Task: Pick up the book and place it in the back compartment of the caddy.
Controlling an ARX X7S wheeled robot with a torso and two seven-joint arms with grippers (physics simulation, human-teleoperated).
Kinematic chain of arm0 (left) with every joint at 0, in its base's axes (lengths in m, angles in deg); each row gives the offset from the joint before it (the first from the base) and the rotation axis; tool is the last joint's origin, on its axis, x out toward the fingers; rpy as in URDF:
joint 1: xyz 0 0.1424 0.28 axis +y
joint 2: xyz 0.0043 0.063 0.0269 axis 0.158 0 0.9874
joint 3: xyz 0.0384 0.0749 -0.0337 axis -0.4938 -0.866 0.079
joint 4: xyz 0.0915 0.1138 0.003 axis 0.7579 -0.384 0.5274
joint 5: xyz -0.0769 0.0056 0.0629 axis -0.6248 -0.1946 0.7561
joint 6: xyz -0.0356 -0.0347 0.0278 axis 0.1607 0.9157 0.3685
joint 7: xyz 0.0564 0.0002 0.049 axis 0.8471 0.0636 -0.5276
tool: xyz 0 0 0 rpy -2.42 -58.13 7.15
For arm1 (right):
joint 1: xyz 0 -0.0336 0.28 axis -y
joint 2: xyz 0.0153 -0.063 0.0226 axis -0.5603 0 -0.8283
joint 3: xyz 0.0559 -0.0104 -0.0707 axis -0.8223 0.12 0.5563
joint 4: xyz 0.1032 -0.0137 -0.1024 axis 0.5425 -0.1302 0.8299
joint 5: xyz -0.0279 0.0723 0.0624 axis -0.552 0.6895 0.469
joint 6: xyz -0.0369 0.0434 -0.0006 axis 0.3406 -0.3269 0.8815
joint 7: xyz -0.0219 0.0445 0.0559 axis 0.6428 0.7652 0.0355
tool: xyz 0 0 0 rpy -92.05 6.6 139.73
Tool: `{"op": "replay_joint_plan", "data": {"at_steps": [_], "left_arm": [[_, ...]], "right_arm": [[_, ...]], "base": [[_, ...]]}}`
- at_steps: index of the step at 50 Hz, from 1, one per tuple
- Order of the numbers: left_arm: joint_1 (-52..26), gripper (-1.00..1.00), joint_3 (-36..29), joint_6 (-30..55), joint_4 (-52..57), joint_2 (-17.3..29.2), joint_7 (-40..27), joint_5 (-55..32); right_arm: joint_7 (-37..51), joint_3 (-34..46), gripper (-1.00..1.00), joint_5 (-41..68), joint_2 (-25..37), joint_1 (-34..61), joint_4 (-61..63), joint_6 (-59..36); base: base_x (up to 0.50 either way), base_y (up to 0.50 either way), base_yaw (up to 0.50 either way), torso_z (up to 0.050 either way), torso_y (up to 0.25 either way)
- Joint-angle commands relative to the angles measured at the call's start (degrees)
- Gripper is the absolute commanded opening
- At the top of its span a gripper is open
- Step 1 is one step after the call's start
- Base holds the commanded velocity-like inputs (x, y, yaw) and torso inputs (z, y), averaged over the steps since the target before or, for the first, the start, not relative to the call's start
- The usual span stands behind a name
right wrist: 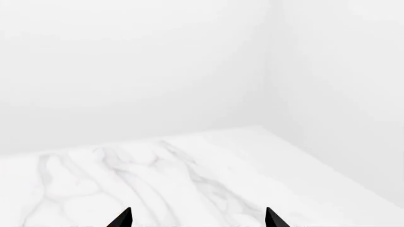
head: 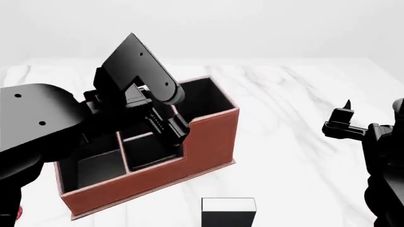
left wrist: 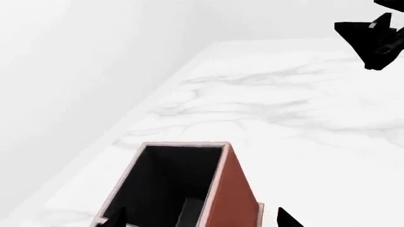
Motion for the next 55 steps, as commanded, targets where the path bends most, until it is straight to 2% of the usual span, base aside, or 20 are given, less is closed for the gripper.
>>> {"op": "replay_joint_plan", "data": {"at_steps": [1, 8, 13, 15, 16, 17, 19, 25, 39, 55], "left_arm": [[-8.27, 1.0, -7.48, 1.52, -3.09, 4.13, 5.6, -5.05], [-10.82, 1.0, -10.18, 3.34, -1.6, 4.41, 8.5, -7.96], [-12.83, 1.0, -6.5, 6.68, -1.45, 2.52, 6.39, -15.93], [-15.61, 1.0, -5.98, 7.15, -3.85, 1.61, 2.47, -21.65], [-18.05, 1.0, -7.96, 7.22, -5.6, 2.0, 0.07, -27.26], [-18.41, 1.0, -8.44, 6.81, -5.83, 2.23, -1.03, -28.58], [-22.74, 1.0, -13.76, 7.12, -10.8, 2.6, -8.73, -39.53], [-26.89, 1.0, -20.21, 5.7, -12.01, 1.32, -13.65, -48.98], [-27.41, 1.0, -24.78, 3.54, -10.71, -0.15, -12.86, -50.78], [-25.66, 1.0, -28.09, 2.27, -10.54, -0.02, -5.25, -42.41]], "right_arm": [[0.08, 1.14, 1.0, -0.38, 0.1, 0.22, -1.51, 0.6], [0.12, 1.75, 1.0, -0.55, 0.14, 0.43, -2.23, 0.92], [0.16, 2.12, 1.0, -0.7, 0.17, 0.55, -2.91, 1.18], [0.19, 2.37, 1.0, -0.77, 0.18, 0.61, -3.08, 1.25], [0.21, 2.52, 1.0, -0.77, 0.18, 0.66, -3.04, 1.16], [0.22, 2.52, 1.0, -0.75, 0.18, 0.66, -3.04, 1.16], [0.27, 2.92, 1.0, -0.91, 0.28, 0.65, -3.09, 1.2], [0.32, 3.35, 1.0, -1.1, 0.23, 0.77, -3.93, 1.7], [0.38, 3.03, 1.0, -0.75, 0.38, 0.46, -3.78, 1.68], [0.55, 3.66, 1.0, -0.95, 0.29, 0.4, -4.92, 2.53]], "base": [[0.0, 0.0, 0.0, 0.0, 0.0], [0.0, 0.0, 0.0, 0.0, 0.0], [0.0, 0.0, 0.0, 0.0, 0.0], [0.0, 0.0, 0.0, 0.0, 0.0], [0.0, 0.0, 0.0, 0.0, 0.0], [0.0, 0.0, 0.0, 0.0, 0.0], [0.0, 0.0, 0.0, 0.0, 0.0], [0.0, 0.0, 0.0, 0.0, 0.0], [0.0, 0.0, 0.0, 0.0, 0.0], [0.0, 0.0, 0.0, 0.0, 0.0]]}}
